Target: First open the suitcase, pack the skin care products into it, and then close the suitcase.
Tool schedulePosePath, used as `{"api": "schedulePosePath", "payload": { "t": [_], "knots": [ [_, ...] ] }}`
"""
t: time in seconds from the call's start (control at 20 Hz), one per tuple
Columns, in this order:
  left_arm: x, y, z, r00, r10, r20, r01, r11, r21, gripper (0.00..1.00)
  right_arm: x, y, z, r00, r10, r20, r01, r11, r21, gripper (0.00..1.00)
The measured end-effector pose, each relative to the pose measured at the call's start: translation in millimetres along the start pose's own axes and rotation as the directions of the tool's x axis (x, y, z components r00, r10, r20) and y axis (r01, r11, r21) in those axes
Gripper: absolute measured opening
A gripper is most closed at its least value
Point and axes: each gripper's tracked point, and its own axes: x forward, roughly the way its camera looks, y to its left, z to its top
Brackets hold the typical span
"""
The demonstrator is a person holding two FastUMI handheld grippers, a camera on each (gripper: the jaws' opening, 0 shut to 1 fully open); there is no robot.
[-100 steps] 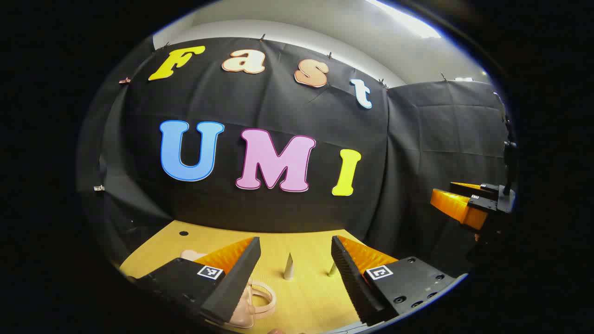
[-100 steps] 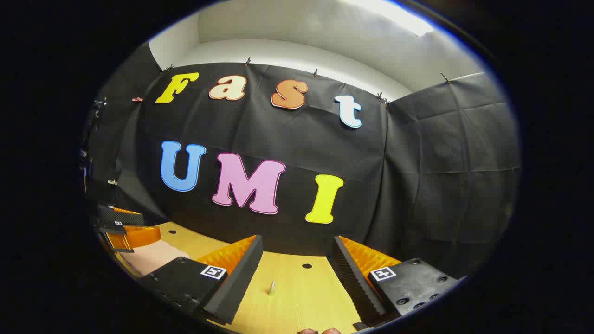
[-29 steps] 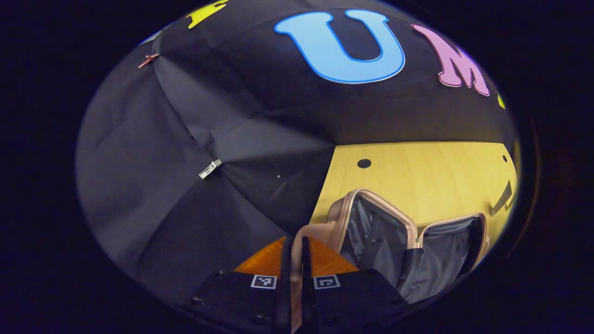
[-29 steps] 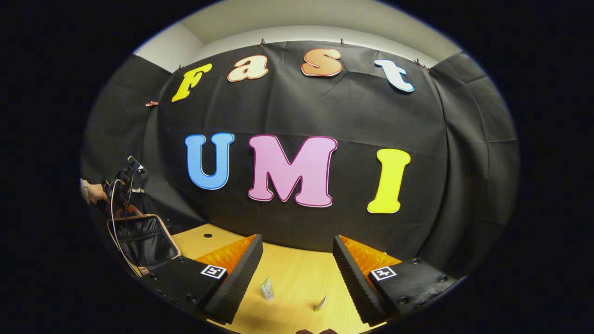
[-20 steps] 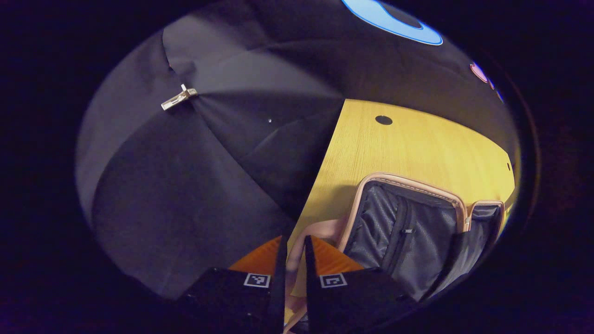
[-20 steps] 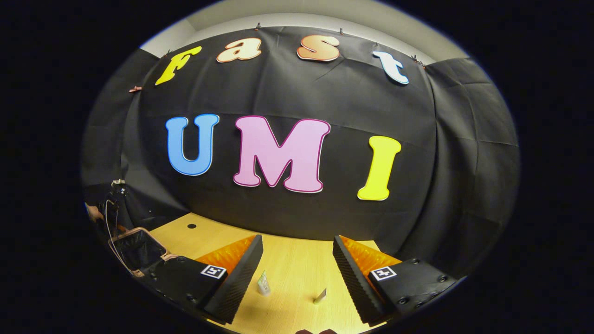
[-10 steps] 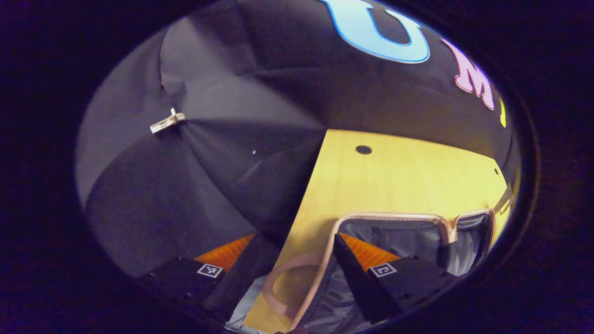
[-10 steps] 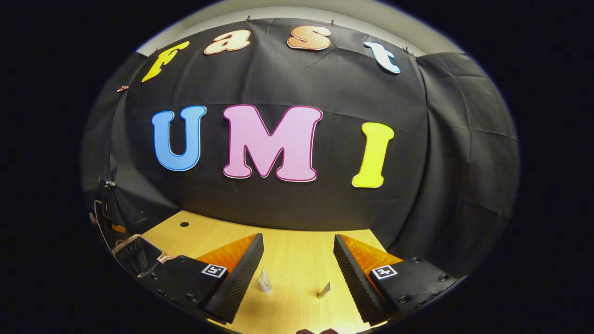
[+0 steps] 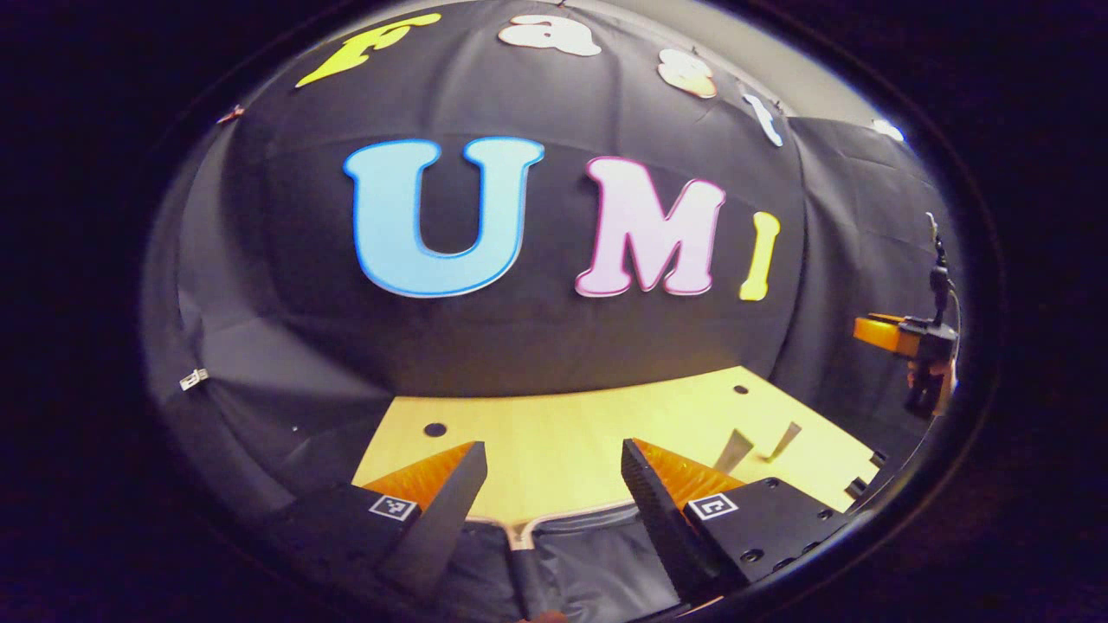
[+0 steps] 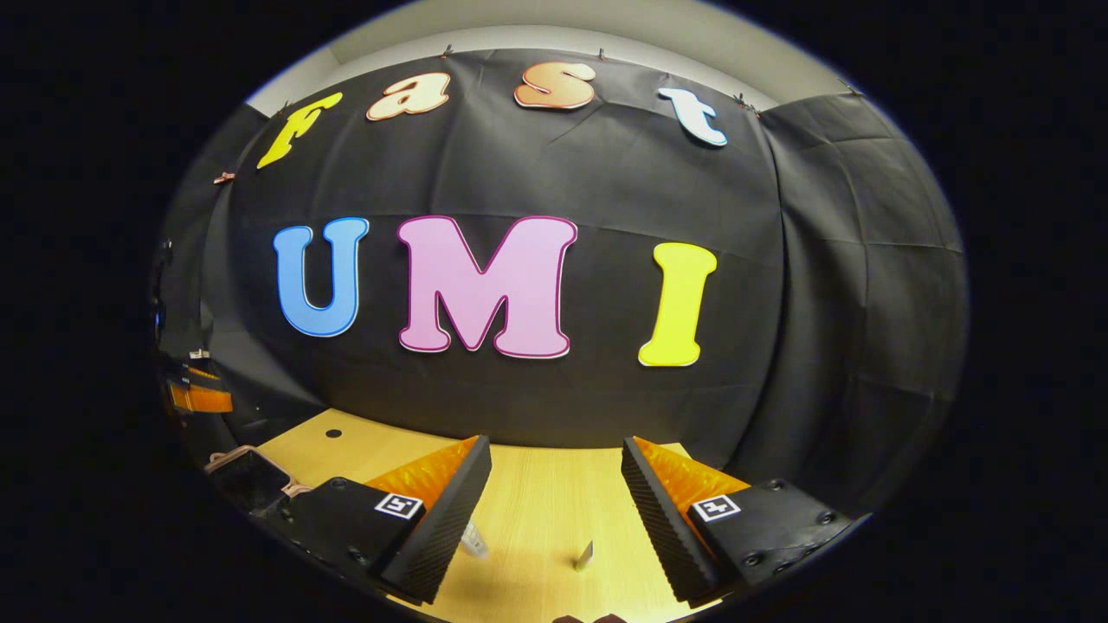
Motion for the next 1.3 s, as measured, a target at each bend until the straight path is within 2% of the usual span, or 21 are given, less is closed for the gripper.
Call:
{"api": "schedulePosePath", "payload": {
  "t": [0.1, 0.25, 0.4, 0.55, 0.7, 0.9, 1.05, 1.15, 1.2, 1.25, 1.3],
  "knots": [
    [6.1, -62.0, 6.5, 0.996, -0.090, -0.018, 0.091, 0.995, 0.029, 0.98, 2.5, -7.4, 4.7, 0.999, 0.023, 0.029, -0.022, 1.000, -0.013, 0.96],
    [33.6, -143.8, -18.3, 0.973, -0.213, -0.085, 0.215, 0.976, 0.018, 0.97, 7.1, -14.5, -0.7, 0.997, 0.066, 0.034, -0.065, 0.998, -0.020, 0.96],
    [72.6, -200.1, -55.6, 0.946, -0.273, -0.173, 0.279, 0.960, 0.010, 0.98, 8.9, -20.3, -15.9, 0.994, 0.106, 0.013, -0.105, 0.993, -0.053, 0.96],
    [115.2, -238.0, -109.5, 0.901, -0.336, -0.276, 0.343, 0.939, -0.023, 0.98, 8.9, -19.7, -33.9, 0.988, 0.152, -0.022, -0.153, 0.988, -0.038, 0.96],
    [149.7, -248.5, -174.5, 0.854, -0.325, -0.407, 0.333, 0.941, -0.054, 0.99, 6.6, -27.1, -51.2, 0.985, 0.165, -0.053, -0.167, 0.986, -0.025, 0.96],
    [202.9, -253.6, -228.2, 0.830, -0.273, -0.486, 0.276, 0.959, -0.068, 0.98, 6.1, -41.3, -90.1, 0.975, 0.177, -0.132, -0.185, 0.982, -0.050, 0.96],
    [236.2, -244.3, -260.0, 0.822, -0.199, -0.533, 0.204, 0.978, -0.050, 0.97, 12.1, -53.0, -127.4, 0.965, 0.174, -0.198, -0.186, 0.982, -0.044, 0.96],
    [246.1, -249.9, -265.7, 0.808, -0.226, -0.545, 0.225, 0.972, -0.070, 0.96, 20.3, -54.5, -155.7, 0.951, 0.180, -0.250, -0.192, 0.981, -0.025, 0.96],
    [261.9, -257.7, -283.8, 0.802, -0.228, -0.551, 0.231, 0.971, -0.065, 0.72, 24.9, -54.9, -170.3, 0.944, 0.186, -0.273, -0.197, 0.980, -0.013, 0.96],
    [265.4, -259.4, -279.5, 0.799, -0.220, -0.560, 0.233, 0.971, -0.049, 0.47, 31.3, -53.1, -185.1, 0.935, 0.193, -0.298, -0.201, 0.979, 0.002, 0.96],
    [249.4, -251.1, -268.6, 0.794, -0.202, -0.574, 0.221, 0.975, -0.038, 0.46, 38.1, -52.0, -201.5, 0.925, 0.197, -0.326, -0.205, 0.979, 0.011, 0.96]
  ]
}}
